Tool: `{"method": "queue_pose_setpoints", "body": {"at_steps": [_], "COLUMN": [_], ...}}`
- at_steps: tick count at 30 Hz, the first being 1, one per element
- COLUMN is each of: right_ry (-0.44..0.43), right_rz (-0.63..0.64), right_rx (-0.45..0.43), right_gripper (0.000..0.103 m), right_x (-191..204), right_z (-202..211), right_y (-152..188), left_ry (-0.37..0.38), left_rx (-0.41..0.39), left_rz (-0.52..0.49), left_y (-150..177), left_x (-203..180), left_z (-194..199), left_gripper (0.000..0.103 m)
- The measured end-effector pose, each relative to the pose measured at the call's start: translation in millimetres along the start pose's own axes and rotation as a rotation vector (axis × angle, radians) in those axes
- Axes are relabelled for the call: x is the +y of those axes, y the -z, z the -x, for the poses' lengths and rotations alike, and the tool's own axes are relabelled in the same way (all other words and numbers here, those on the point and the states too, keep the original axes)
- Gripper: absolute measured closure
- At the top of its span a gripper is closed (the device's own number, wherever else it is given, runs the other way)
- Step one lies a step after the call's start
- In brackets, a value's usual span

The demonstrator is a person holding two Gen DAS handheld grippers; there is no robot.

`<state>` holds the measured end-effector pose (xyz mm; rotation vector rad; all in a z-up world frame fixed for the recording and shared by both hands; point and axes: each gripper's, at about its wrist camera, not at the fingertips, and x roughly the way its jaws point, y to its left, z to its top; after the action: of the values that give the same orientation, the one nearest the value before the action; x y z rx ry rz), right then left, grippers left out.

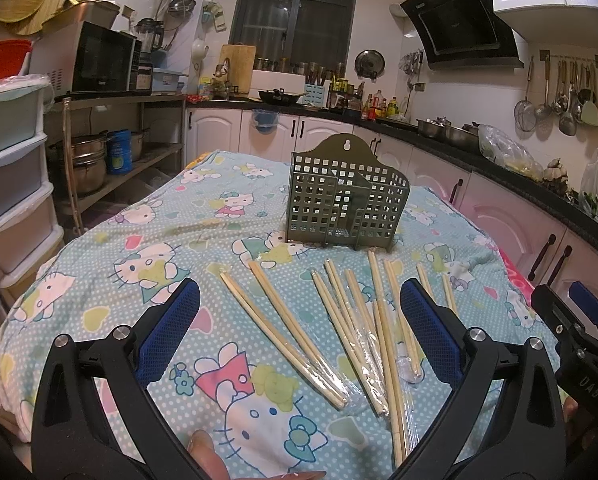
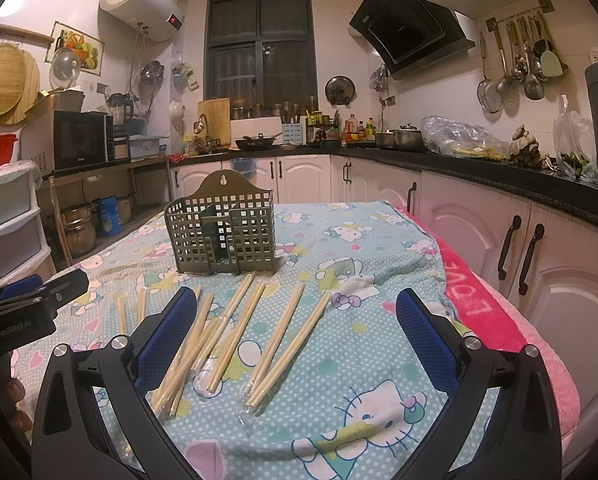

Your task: Organize utensils

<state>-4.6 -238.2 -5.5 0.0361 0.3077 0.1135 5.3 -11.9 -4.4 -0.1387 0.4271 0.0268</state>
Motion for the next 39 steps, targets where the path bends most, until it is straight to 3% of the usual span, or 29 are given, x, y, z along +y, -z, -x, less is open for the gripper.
{"method": "queue_pose_setpoints", "body": {"at_steps": [13, 24, 39], "right_ry": [-0.013, -0.071, -0.167], "right_rz": [0.024, 0.074, 0.086], "right_rx": [0.032, 0.097, 0.321], "right_gripper": [0.006, 0.006, 0.007], "right_x": [5.1, 23.6, 32.0], "right_z": [-11.6, -38.3, -110.8], "right_y": [-1.7, -12.4, -27.1], "left_ry": [-0.009, -0.051, 0.025], "left_rx": [0.004, 0.071, 0.198], "left_rz": [0.015, 0.068, 0.158], "left_y": [-6.9, -10.5, -22.1], "left_x": [6.4, 36.5, 74.3], "left_z": [-1.5, -22.3, -58.9], "left_gripper": [0.011, 0.011, 0.011]}}
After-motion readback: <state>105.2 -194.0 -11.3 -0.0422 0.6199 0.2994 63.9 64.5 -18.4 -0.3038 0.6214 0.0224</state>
